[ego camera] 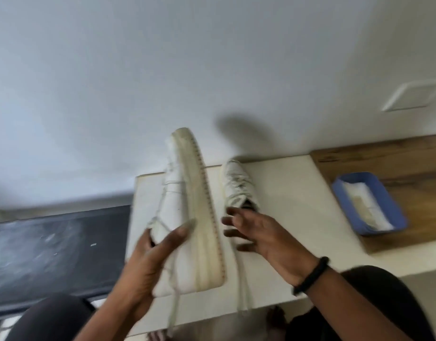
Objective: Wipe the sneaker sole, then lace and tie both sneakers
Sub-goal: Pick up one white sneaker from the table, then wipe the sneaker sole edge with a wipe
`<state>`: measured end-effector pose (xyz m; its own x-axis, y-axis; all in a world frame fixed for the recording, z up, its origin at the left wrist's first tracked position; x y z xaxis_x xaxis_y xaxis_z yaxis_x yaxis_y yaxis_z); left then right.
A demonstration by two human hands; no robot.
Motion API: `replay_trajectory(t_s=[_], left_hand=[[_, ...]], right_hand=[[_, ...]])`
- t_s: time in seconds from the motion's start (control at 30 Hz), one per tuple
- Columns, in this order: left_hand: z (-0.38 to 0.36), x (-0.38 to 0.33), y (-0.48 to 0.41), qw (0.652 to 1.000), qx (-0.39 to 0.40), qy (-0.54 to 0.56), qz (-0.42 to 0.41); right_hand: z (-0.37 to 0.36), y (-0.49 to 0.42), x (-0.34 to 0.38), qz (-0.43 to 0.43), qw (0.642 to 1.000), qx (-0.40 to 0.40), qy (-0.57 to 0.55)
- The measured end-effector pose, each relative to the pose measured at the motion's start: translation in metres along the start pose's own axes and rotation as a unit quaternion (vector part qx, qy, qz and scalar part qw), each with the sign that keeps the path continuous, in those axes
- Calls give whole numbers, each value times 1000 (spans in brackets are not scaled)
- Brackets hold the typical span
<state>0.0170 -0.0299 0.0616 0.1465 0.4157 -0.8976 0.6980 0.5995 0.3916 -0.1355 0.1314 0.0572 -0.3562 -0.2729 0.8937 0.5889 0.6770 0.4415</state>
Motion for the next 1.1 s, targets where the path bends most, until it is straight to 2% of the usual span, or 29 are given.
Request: replay_trajectory(t_s=[0.1,0.17,0.33,0.53,0.63,0.7,0.77,0.87,0.93,1.1], left_hand=[[-5,10,-3,1000,-9,-3,-19],[-9,10,-8,1000,-4,-15,-22],[-28,16,-33,996,9,-88,-15],[-137,-8,-28,987,140,-66,-32],[-173,-4,-36,985,156,-66,-20],[-193,0,-37,983,163,-80,-6],[-209,4,-38,980,177,-92,-7],[-224,13,-38,975,196,-104,-1],[-229,17,-39,974,197,-111,-1],[-234,26,-40,976,178,-122,6]], right_hand=[[33,-7,8,-6,991,-131,-40],[49,-8,10,-4,983,-175,-53],[58,-1,13,37,977,-184,-104],[97,10,19,79,959,-238,-132],[136,22,21,95,954,-259,-114],[175,31,20,107,944,-306,-70],[225,36,10,104,916,-387,-19],[307,28,-24,19,853,-502,139],[344,20,-44,-43,821,-499,273],[367,-8,-42,-50,793,-395,460]])
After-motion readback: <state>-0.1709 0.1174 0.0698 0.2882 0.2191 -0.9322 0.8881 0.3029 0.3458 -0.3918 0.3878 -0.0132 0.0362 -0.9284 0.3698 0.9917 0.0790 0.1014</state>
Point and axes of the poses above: each hand's wrist, its own y-axis away from the middle knuckle, its own z-axis out of the back of the hand, x = y × z, the point moved 3 cm from there along -y, towards the middle knuckle, and after that the axes turned 6 degrees about -x, right-handed, at the moved point
